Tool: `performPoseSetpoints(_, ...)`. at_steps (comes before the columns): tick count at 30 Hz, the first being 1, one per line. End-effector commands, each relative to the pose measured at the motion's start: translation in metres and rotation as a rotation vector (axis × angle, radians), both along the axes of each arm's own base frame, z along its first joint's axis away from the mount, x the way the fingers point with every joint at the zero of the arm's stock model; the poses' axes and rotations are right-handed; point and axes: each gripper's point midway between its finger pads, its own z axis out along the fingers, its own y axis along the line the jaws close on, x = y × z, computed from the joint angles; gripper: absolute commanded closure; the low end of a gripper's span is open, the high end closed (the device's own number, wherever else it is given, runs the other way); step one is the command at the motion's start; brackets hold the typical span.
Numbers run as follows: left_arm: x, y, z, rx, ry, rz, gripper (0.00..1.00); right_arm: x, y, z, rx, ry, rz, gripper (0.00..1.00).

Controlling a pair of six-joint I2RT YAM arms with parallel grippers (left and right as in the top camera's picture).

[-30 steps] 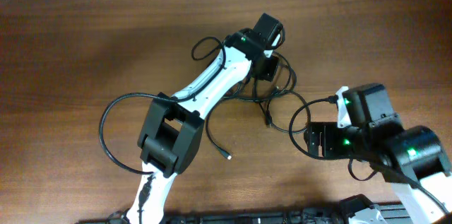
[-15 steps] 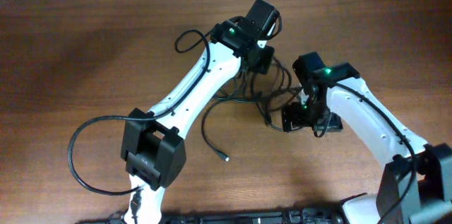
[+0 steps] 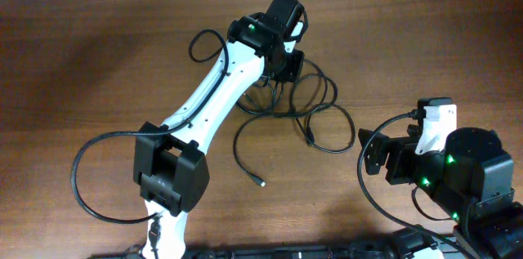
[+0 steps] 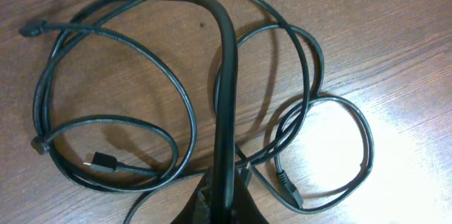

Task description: Untangle cables

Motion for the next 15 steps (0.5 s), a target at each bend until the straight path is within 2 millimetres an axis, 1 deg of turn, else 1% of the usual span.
performPoseSetpoints(1,-0.001,0.000,0.023,-0.038,-0.026,0.010,1.00,0.001,-0.004,0.002,-0.003,-0.004,-0.023,0.03)
performPoseSetpoints(4,-0.002,0.000,0.025,-0.041,-0.029,0.010,1.00,0.001,-0.004,0.002,-0.003,-0.004,-0.023,0.03)
performPoseSetpoints(5,-0.001,0.004,0.033,-0.048,-0.040,0.017,1.00,0.001,-0.004,0.002,-0.003,-0.004,-0.023,0.03)
performPoseSetpoints(7,0.001,0.019,0.062,-0.078,-0.089,0.045,1.00,0.001,-0.004,0.002,-0.003,-0.004,-0.023,0.03)
performPoseSetpoints(8,0.003,0.030,0.080,-0.096,-0.121,0.067,1.00,0.001,-0.004,0.002,-0.003,-0.004,-0.023,0.03)
performPoseSetpoints(9,0.003,0.042,0.090,-0.099,-0.129,0.088,1.00,0.001,-0.004,0.002,-0.003,-0.004,-0.023,0.03)
performPoseSetpoints(10,-0.002,0.058,0.092,-0.081,-0.108,0.106,1.00,0.002,-0.006,0.002,-0.011,-0.007,-0.035,0.03)
performPoseSetpoints(11,-0.009,0.071,0.090,-0.074,-0.064,0.100,1.00,0.002,-0.006,0.002,-0.012,-0.007,-0.036,0.03)
performPoseSetpoints(12,-0.015,0.064,0.092,-0.132,-0.039,0.013,1.00,0.002,-0.006,0.002,-0.011,-0.007,-0.035,0.03)
performPoseSetpoints(13,-0.018,0.056,0.099,-0.214,-0.033,-0.079,1.00,0.002,-0.006,0.002,-0.010,-0.007,-0.034,0.03)
performPoseSetpoints(14,-0.016,0.058,0.101,-0.235,-0.032,-0.089,1.00,-0.001,0.003,0.002,0.022,0.003,0.011,0.03)
performPoseSetpoints(15,-0.015,0.068,0.099,-0.230,-0.019,-0.068,1.00,-0.001,0.008,0.005,0.041,-0.003,0.033,0.03)
